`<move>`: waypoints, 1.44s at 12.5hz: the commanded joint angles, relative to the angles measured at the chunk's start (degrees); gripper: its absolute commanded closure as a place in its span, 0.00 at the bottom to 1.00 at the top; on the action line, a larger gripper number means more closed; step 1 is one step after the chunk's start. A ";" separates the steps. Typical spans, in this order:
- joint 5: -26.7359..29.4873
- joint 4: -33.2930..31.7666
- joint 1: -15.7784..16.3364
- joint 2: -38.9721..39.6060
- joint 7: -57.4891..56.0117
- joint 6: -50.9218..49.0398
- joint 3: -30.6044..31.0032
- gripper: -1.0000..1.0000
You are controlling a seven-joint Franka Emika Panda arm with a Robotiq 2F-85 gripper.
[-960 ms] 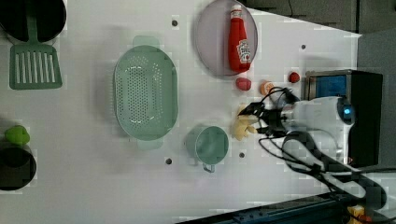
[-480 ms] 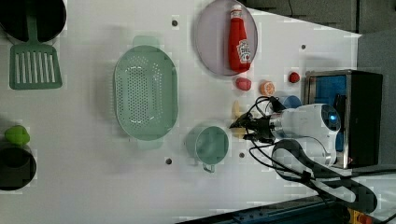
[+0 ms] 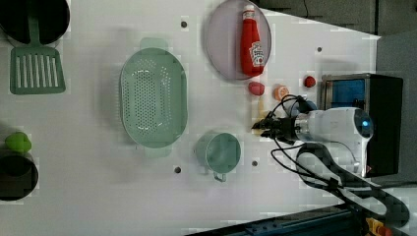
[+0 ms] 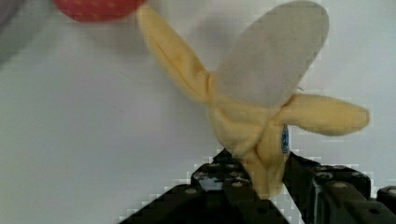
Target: Pick banana from table and place on oven.
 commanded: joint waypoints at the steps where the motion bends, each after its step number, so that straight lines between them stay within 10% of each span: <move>1: 0.12 0.55 -0.04 -9.99 -0.07 -3.00 0.63 0.75; 10: 0.14 14.92 -0.33 -39.54 -0.08 -44.09 -2.65 0.75; 18: -0.48 20.33 -2.35 -37.66 -13.28 -51.99 -16.96 0.75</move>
